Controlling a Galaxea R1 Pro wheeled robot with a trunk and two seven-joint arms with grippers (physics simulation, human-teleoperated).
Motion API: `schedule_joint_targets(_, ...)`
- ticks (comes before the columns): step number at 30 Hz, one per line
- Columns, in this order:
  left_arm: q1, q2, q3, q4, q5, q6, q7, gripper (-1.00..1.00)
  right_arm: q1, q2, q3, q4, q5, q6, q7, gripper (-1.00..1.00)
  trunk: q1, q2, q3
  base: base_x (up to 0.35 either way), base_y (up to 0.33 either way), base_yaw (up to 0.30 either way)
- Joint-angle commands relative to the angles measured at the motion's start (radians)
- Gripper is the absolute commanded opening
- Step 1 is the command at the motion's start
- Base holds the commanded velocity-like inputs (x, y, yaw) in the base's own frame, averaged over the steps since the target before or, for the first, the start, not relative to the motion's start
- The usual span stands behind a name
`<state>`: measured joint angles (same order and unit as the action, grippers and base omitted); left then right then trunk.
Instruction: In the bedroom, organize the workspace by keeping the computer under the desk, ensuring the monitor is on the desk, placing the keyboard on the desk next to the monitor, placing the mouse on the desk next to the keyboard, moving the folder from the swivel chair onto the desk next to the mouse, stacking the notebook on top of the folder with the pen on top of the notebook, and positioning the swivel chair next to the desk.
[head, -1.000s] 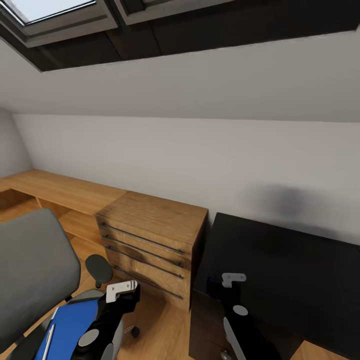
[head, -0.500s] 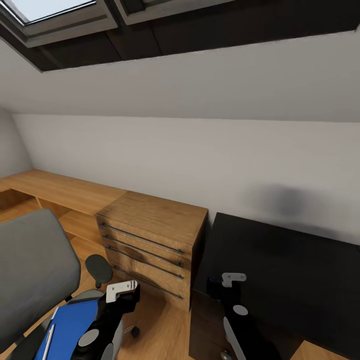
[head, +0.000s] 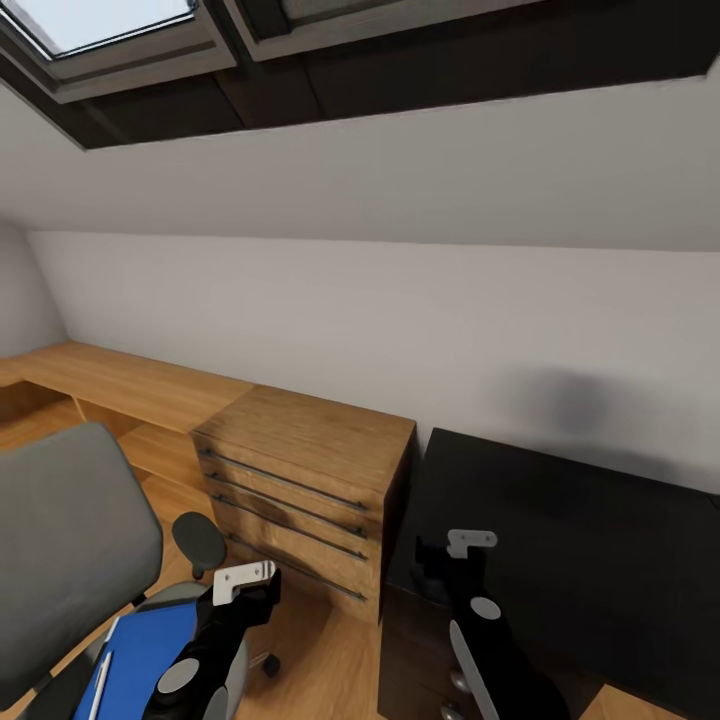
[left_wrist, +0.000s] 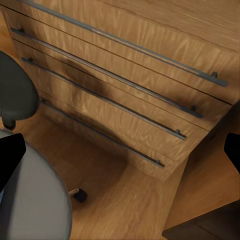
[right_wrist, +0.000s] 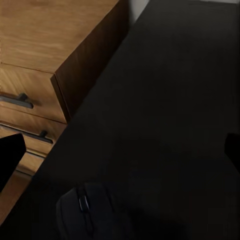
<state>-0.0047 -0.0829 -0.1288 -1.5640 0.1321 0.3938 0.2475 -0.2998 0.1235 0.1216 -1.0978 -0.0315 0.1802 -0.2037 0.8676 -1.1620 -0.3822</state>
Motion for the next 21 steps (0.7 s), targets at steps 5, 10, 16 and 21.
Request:
schedule_joint_targets(5, 0.0, 0.0, -0.002, -0.001, 0.011, 0.004, 0.009, 1.0, 0.001, 0.0, 0.002, -0.006, -0.004, 0.012, -0.008, 1.0, -0.019, 0.035, 0.015, 0.0, 0.0, 0.0)
schedule_joint_targets(10, 0.0, 0.0, -0.002, -0.001, 0.011, 0.005, 0.009, 1.0, 0.002, 0.001, 0.001, -0.009, -0.004, 0.023, -0.009, 1.0, -0.023, 0.042, 0.018, 0.0, 0.0, 0.0)
schedule_joint_targets(16, -0.001, 0.001, -0.002, 0.0, 0.011, 0.005, 0.009, 1.0, 0.002, 0.004, 0.0, -0.027, -0.011, 0.03, -0.05, 1.0, -0.023, 0.042, 0.018, 0.0, 0.0, 0.0)
schedule_joint_targets(21, -0.001, 0.001, -0.002, 0.002, 0.011, 0.005, 0.009, 1.0, 0.002, 0.006, 0.002, -0.031, -0.03, 0.031, -0.063, 1.0, -0.023, 0.042, 0.018, 0.0, 0.0, 0.0)
